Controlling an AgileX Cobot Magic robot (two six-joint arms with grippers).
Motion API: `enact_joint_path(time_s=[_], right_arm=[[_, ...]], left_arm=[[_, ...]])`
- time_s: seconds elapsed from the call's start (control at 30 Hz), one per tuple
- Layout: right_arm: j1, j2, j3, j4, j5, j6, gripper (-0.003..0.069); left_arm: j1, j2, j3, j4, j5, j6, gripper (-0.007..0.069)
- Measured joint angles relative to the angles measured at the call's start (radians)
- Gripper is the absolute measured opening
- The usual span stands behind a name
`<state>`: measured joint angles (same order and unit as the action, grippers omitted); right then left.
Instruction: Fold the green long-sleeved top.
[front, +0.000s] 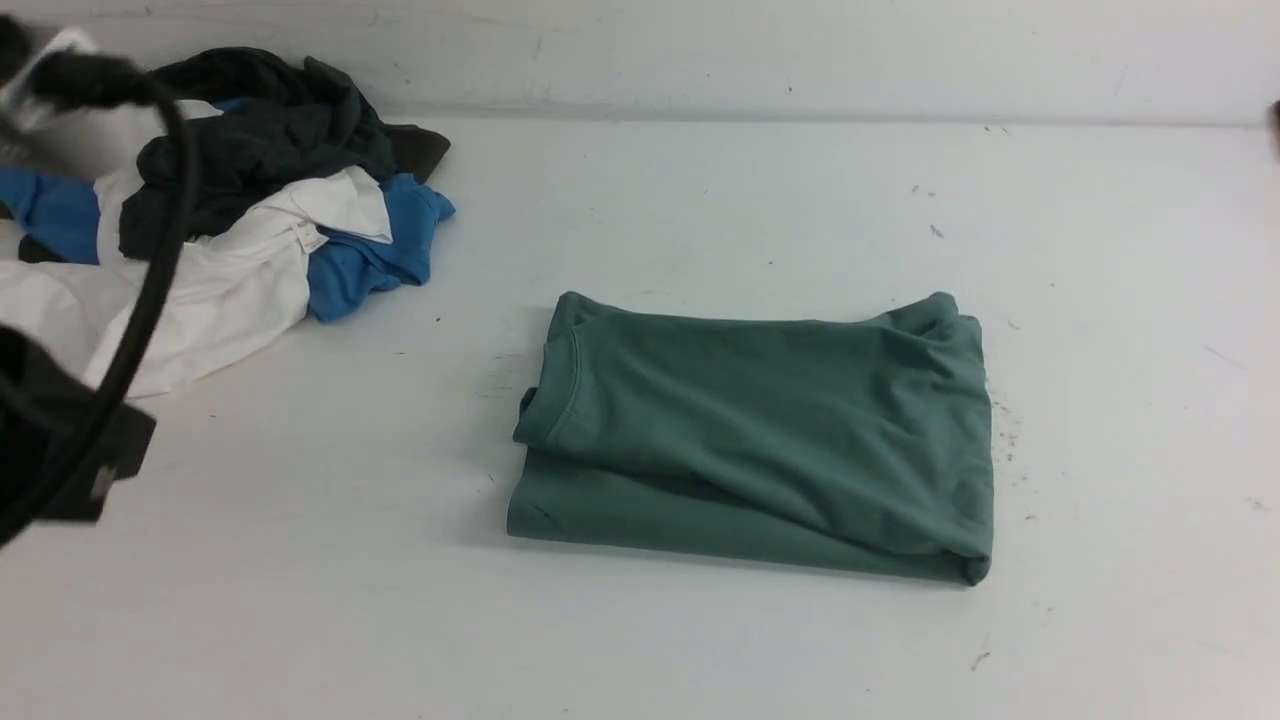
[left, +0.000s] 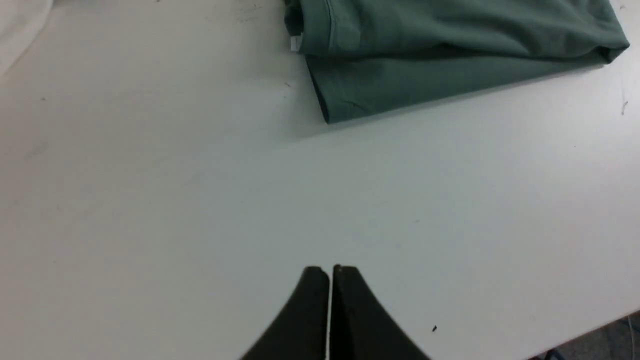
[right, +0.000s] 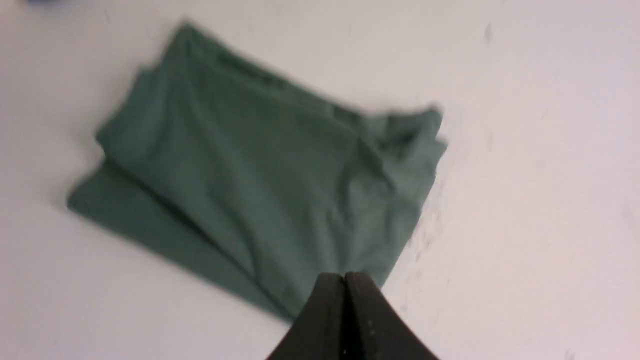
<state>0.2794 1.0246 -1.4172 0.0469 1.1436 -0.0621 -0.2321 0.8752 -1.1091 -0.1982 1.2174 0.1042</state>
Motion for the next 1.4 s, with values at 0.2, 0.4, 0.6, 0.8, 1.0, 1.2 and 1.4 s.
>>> enact_joint_path(time_s=[0.2,0.4,0.6,0.8,1.0,1.2,1.4], right_arm=[[0.000,-0.421,0.147,-0.015,-0.213,0.027,-0.0015],[0.000,-0.739,0.475,-0.018,-0.472,0.062,-0.0015],[0.000,-1.027,0.789,-0.020,-0.727,0.114,-0.0015],[0.000,-1.044,0.889,-0.036,-0.825,0.125,-0.0015],[0.000,-1.044,0.890,-0.053,-0.839,0.131,-0.0015],[0.000,-1.044,0.890,-0.058,-0.840,0.131,-0.0015],[0.000,-1.044,0.891,-0.060,-0.835,0.132,-0.0015]], left_arm=[[0.000,-0.182,0.132,-0.021,-0.057,-0.022,-0.0004],[0.000,-0.237,0.179,-0.027,-0.129,-0.028,-0.0004],[0.000,-0.237,0.182,-0.067,-0.208,-0.029,-0.0004],[0.000,-0.236,0.184,-0.086,-0.265,-0.029,-0.0004],[0.000,-0.236,0.190,-0.070,-0.275,-0.029,-0.0004],[0.000,-0.236,0.190,-0.050,-0.343,-0.029,-0.0004],[0.000,-0.236,0.190,-0.115,-0.400,-0.029,-0.0004]])
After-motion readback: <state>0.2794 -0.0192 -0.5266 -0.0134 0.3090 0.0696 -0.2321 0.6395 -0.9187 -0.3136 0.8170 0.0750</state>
